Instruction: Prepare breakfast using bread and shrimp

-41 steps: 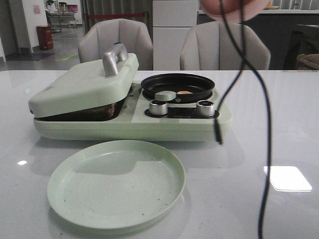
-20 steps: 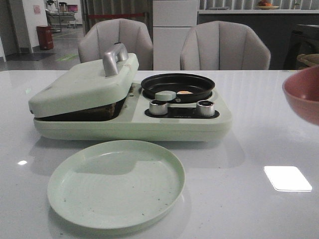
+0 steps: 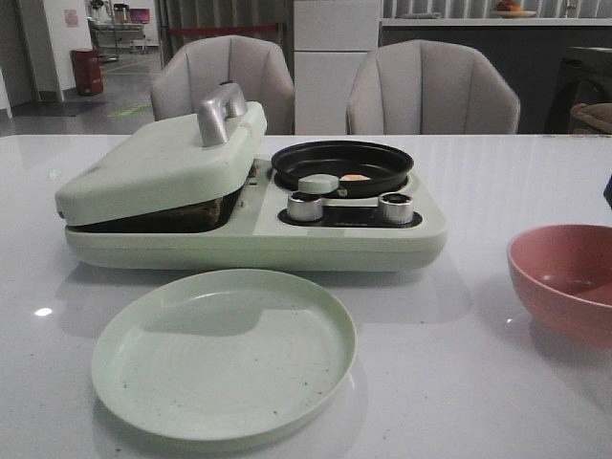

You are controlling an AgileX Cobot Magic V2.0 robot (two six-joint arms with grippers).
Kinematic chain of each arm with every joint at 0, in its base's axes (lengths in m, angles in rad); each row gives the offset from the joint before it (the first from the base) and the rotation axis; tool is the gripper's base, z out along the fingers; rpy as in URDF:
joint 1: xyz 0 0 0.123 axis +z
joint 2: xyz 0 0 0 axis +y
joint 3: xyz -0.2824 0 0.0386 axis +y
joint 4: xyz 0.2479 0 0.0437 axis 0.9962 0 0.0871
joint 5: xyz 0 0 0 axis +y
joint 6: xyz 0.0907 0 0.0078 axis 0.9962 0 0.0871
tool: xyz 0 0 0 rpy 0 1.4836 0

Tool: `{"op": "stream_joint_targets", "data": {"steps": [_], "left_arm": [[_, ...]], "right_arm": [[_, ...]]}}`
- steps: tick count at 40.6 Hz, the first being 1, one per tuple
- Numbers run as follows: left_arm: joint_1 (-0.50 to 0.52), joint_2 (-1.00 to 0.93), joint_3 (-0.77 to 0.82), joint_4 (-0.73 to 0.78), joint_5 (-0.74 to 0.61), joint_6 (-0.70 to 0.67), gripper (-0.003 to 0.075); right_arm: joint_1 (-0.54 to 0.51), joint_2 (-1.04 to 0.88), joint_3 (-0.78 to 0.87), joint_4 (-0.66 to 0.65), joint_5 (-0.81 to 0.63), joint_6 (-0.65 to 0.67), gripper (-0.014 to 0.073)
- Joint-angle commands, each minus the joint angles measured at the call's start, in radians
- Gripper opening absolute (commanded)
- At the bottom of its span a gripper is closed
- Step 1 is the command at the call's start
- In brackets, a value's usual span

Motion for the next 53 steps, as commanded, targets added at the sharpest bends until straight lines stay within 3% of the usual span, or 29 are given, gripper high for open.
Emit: {"op": "stream_joint_targets", "data": {"steps": [1,10,12,21,31,38,53], "left_arm": [[-0.1,0.002,-0.029,0.001,-0.073,-0.007,0.0101],[-0.1,0.003,-0.029,0.002,-0.073,-0.007,0.0101],[-0.1,0.003,-0.029,0.002,-0.073,-0.007,0.0101],[-0.1,0.005,-0.029,0.002,-0.073,-0.007,0.0101],[-0.1,0.007,-0.029,0.002,-0.073,-0.007,0.0101],[-0.1,0.007,-0.029,0.002,-0.073,-0.007,0.0101],[-0.1,0.007,-0.029,0.002,-0.073,-0.007,0.0101]], "right_arm": [[-0.008,-0.015,-0.023,-0.005,-0.061,-0.011,0.006],[-0.008,-0.036,-0.037,-0.027,-0.083,-0.011,0.0395],[-0.008,-0.053,-0.043,-0.027,-0.079,-0.011,0.0435],[0.065,-0.199,-0.049,-0.027,-0.063,-0.011,0.0442],[0.32,-0.453,-0.046,-0.05,0.066,-0.034,0.0442],[0.434,-0.63,-0.009,-0.05,0.171,-0.034,0.0442],[0.444,-1.013,0.175,-0.064,0.42,-0.034,0.0442]]}}
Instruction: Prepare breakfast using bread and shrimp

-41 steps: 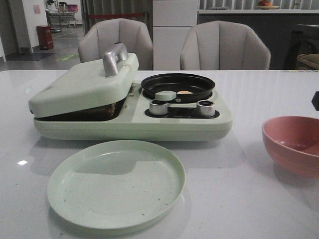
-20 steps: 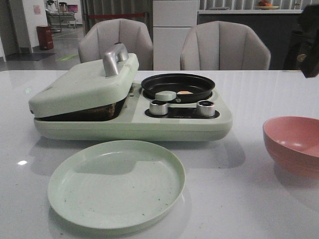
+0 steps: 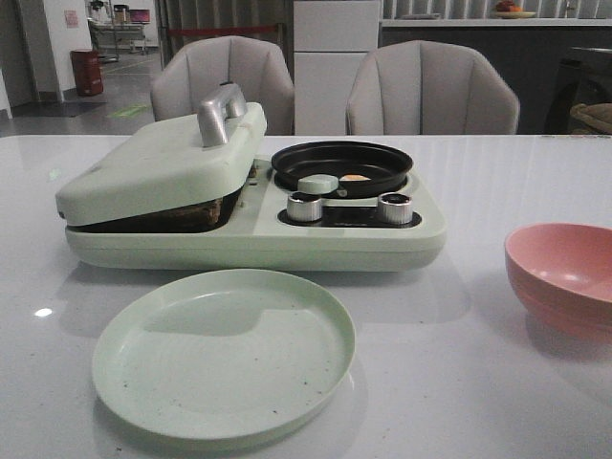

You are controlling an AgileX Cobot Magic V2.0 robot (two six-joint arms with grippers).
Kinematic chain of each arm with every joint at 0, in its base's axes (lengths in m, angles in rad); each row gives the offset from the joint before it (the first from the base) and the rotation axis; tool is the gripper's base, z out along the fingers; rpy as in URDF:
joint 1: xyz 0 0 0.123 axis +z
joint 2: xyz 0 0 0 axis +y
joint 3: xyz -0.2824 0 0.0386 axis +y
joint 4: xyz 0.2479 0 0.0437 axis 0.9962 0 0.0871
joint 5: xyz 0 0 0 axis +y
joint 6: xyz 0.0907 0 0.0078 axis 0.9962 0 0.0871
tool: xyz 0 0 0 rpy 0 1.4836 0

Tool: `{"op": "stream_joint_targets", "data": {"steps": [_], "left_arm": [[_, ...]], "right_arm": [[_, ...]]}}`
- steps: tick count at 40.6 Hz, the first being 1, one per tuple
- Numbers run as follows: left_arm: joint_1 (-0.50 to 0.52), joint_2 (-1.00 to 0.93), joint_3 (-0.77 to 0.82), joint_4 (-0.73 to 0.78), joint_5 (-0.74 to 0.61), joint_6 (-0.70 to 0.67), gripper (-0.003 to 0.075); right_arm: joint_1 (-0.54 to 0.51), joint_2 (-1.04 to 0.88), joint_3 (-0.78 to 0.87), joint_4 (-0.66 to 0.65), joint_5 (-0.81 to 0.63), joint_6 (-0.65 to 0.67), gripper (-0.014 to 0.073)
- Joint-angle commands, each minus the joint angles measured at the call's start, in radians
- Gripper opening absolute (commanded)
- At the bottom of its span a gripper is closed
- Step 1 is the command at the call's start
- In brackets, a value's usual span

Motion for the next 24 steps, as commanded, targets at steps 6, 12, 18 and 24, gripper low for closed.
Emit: {"op": "stream_joint_targets", "data": {"steps": [6,12,18,24], "left_arm": [[-0.007,0.007,-0.029,0.002,-0.075,-0.007,0.0101],[-0.007,0.007,-0.029,0.002,-0.075,-0.007,0.0101],[-0.007,0.007,-0.029,0.002,-0.075,-0.007,0.0101],[-0.007,0.007,-0.029,0.002,-0.077,-0.007,0.0101]], "right_arm": [[0.001,-0.235,0.059,-0.021,0.066,-0.013,0.0442],[0.001,-0.361,0.096,-0.021,0.12,-0.013,0.0442],[0.001,-0.447,0.121,-0.021,0.136,-0.013,0.0441],[0.001,-0.487,0.132,-0.021,0.137,-0.012,0.0402]]}}
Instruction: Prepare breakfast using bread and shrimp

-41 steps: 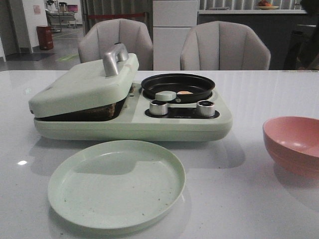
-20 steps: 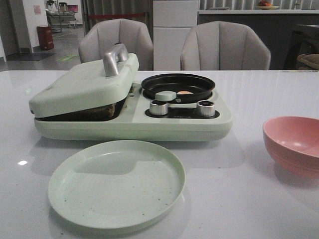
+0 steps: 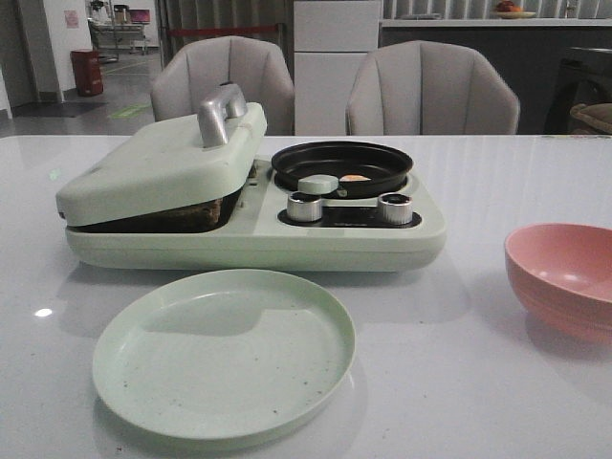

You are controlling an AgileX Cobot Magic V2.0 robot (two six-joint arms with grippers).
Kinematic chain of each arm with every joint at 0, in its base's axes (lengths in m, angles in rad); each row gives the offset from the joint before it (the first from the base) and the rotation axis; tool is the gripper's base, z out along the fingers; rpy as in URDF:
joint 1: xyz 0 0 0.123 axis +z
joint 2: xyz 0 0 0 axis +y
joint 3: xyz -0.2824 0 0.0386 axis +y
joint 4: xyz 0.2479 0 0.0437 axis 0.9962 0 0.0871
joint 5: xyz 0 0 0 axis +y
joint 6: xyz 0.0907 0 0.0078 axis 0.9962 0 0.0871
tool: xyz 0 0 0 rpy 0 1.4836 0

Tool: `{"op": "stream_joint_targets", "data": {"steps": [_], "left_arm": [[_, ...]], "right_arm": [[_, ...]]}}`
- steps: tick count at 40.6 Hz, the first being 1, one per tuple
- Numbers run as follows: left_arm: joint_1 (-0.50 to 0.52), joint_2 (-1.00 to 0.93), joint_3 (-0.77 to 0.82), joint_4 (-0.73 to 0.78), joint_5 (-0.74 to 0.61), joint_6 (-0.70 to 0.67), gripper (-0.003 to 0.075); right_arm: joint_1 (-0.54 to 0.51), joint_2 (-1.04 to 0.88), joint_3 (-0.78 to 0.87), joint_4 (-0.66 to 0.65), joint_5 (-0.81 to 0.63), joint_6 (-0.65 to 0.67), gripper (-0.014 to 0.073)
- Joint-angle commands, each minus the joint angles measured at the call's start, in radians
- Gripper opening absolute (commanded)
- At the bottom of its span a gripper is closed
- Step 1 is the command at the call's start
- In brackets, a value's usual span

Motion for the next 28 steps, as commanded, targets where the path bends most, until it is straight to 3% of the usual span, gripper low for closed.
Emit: {"op": "stream_joint_targets", "data": {"steps": [1,7,12,28], "left_arm": [[-0.007,0.007,-0.029,0.002,-0.077,-0.007,0.0101],[-0.007,0.007,-0.029,0.002,-0.079,-0.007,0.0101],[-0.007,0.007,-0.029,0.003,-0.079,-0.007,0.0101],[-0.007,0.007,-0.029,0.054,-0.079,-0.007,0.0101]], "right_arm": [[0.001,0.006,-0.02,-0.016,-0.059,-0.011,0.0379],[0.001,0.005,-0.02,-0.016,-0.059,-0.011,0.0165],[0.001,0.005,-0.02,-0.016,-0.06,-0.011,0.0038],[0.001,0.005,-0.02,-0.015,-0.059,-0.011,0.0034]]}}
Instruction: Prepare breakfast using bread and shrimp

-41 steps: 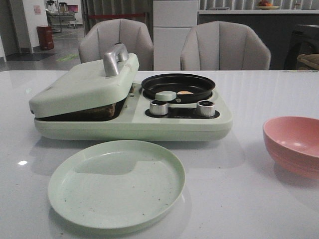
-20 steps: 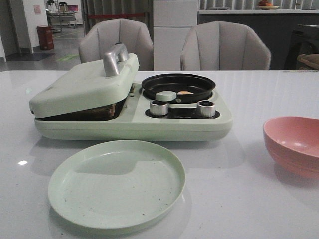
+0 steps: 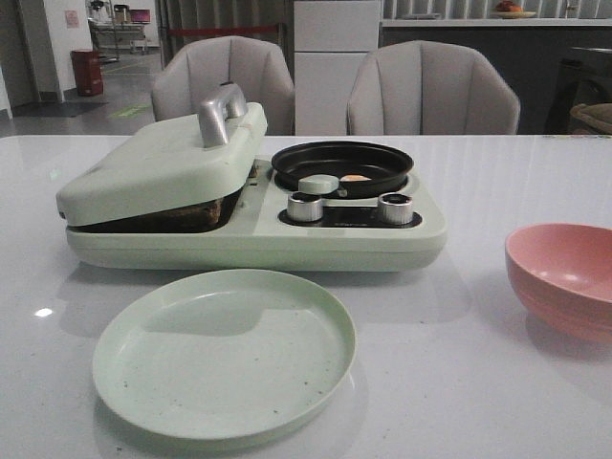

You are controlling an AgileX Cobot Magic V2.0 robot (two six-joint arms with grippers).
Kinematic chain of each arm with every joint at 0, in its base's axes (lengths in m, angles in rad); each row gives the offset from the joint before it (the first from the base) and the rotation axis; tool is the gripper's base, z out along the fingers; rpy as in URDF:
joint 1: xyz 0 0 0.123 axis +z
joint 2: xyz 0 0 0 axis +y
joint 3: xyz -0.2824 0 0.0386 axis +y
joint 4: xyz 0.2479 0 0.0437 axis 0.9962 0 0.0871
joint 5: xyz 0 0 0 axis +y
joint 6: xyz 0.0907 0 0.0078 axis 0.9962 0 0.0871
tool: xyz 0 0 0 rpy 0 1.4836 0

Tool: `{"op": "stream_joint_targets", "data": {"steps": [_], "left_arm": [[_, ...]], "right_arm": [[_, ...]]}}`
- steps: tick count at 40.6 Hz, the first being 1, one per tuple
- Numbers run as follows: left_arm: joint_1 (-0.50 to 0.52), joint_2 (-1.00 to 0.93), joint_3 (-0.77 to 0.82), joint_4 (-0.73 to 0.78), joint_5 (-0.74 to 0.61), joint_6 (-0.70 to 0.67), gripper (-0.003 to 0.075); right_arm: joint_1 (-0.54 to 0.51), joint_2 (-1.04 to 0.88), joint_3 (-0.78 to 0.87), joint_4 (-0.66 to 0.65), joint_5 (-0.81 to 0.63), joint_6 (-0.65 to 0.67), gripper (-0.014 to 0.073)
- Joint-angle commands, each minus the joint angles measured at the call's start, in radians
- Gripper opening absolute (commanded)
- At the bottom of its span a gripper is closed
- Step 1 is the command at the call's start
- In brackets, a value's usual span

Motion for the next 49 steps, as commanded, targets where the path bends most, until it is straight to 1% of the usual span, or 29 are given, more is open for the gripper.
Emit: {"op": "stream_joint_targets", "data": {"steps": [1,20,22,25,28,35,40,45,49], "left_arm": [[-0.007,0.007,-0.029,0.019,-0.079,-0.007,0.0101],[-0.007,-0.005,-0.026,0.014,-0.08,-0.007,0.0101],[0.015,-0.021,-0.018,0.012,-0.087,-0.007,0.0101],[0.082,-0.058,-0.003,0.031,-0.089,-0.007,0.0101],[0.181,-0.098,0.029,0.049,-0.1,-0.007,0.0102],[0.445,-0.242,0.188,0.055,-0.275,-0.007,0.0101],[0.6,-0.374,0.32,0.052,-0.342,-0.007,0.0101],[0.724,-0.493,0.43,0.007,-0.344,-0.007,0.0101],[0.792,-0.555,0.497,0.005,-0.344,-0.007,0.0101]], "right_arm": [[0.001,0.017,-0.022,-0.015,-0.064,-0.011,0.0034],[0.001,0.017,-0.022,-0.015,-0.064,-0.011,0.0034],[0.001,0.017,-0.022,-0.015,-0.064,-0.011,0.0034],[0.001,0.017,-0.022,-0.015,-0.064,-0.011,0.0034],[0.001,0.017,-0.022,-0.015,-0.064,-0.011,0.0034],[0.001,0.017,-0.022,-0.015,-0.064,-0.011,0.0034],[0.001,0.017,-0.022,-0.015,-0.064,-0.011,0.0034],[0.001,0.017,-0.022,-0.015,-0.064,-0.011,0.0034],[0.001,0.017,-0.022,-0.015,-0.064,-0.011,0.0034]]}}
